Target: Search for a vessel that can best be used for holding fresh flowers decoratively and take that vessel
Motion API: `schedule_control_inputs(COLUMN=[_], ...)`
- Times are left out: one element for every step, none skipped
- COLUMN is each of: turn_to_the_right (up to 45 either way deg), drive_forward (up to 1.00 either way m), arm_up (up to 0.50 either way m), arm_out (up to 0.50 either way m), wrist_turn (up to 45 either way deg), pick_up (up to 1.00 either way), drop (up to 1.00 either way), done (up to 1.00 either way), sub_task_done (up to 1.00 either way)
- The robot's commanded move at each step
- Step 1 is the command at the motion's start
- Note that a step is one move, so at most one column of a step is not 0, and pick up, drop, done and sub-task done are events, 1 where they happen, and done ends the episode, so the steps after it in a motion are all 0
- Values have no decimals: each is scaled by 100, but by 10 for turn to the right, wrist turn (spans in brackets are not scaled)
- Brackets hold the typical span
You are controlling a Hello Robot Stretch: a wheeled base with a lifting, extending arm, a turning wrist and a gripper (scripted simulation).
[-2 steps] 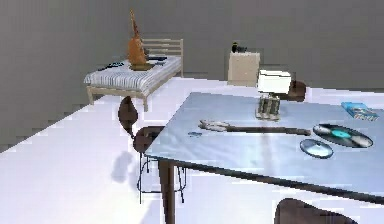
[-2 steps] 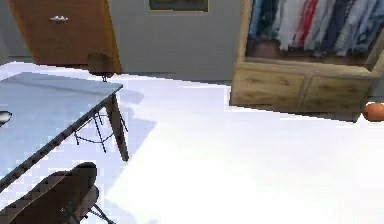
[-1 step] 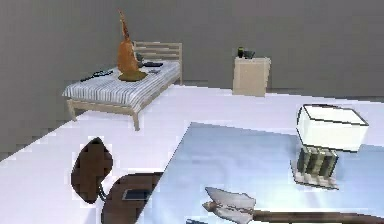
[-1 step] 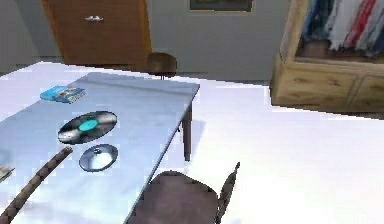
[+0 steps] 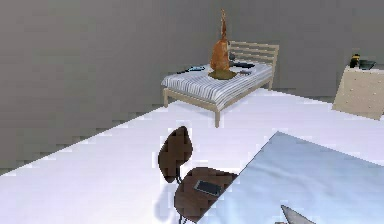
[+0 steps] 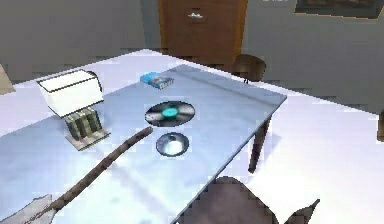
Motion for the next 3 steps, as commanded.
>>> schedule_control_inputs(turn_to_the_right=[0, 0, 0], drive_forward=[0, 0, 0], arm_up=[50, 38, 0], arm_out=[0, 0, 34], wrist_turn=[0, 0, 0], pick_up=[0, 0, 0], drop=[0, 0, 0], done=[0, 0, 0], sub_task_done=[0, 0, 0])
